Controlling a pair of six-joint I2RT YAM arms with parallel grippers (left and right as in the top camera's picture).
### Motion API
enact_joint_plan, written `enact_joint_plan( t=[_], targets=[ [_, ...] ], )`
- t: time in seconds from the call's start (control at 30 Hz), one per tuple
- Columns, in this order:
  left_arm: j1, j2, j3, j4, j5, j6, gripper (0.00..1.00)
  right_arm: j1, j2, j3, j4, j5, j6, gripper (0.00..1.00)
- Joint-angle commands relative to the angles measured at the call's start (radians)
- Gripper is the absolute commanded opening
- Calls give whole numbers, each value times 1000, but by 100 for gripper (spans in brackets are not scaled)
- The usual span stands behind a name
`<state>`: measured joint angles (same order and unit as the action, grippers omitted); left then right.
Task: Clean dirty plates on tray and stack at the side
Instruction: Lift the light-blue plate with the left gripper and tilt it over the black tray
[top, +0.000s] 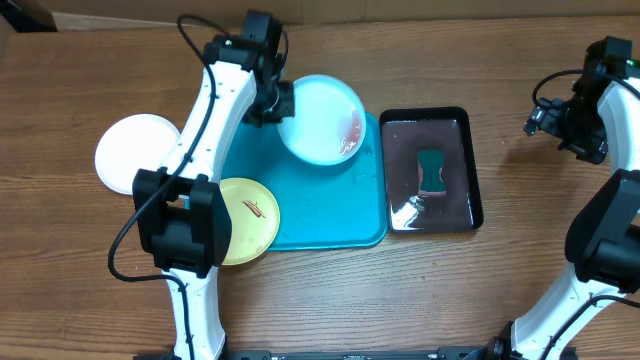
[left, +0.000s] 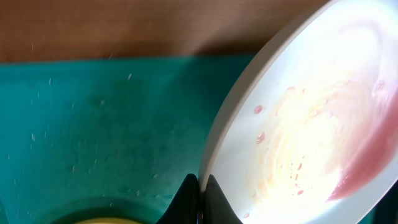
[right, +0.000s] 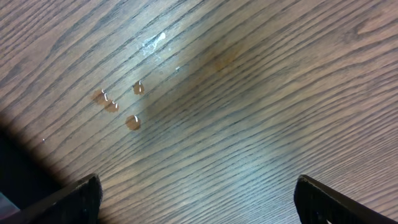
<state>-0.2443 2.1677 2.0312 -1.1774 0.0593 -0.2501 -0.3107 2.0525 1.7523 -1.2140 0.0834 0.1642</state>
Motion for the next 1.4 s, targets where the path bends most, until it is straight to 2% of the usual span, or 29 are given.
enact_joint_plan(
  t=[0.0, 0.17, 0.3, 0.7, 0.77, 1.13, 1.37],
  targets=[
    [-53, 14, 93, 10, 12, 34, 4, 3, -14, 14, 5, 5, 8, 100],
    [-124, 14, 154, 55, 6, 34, 4, 3, -14, 14, 5, 5, 8, 100],
    [-199, 14, 179, 72, -97, 34, 4, 3, -14, 14, 5, 5, 8, 100],
    [-481, 14, 219, 90, -785, 76, 4, 3, -14, 14, 5, 5, 8, 100],
    [-520, 14, 219, 116, -881, 108, 4, 3, -14, 14, 5, 5, 8, 100],
    [-630, 14, 219, 308, -1151, 323, 4, 3, -14, 14, 5, 5, 8, 100],
    [-672, 14, 219, 482, -1223, 514, 4, 3, -14, 14, 5, 5, 8, 100]
  ],
)
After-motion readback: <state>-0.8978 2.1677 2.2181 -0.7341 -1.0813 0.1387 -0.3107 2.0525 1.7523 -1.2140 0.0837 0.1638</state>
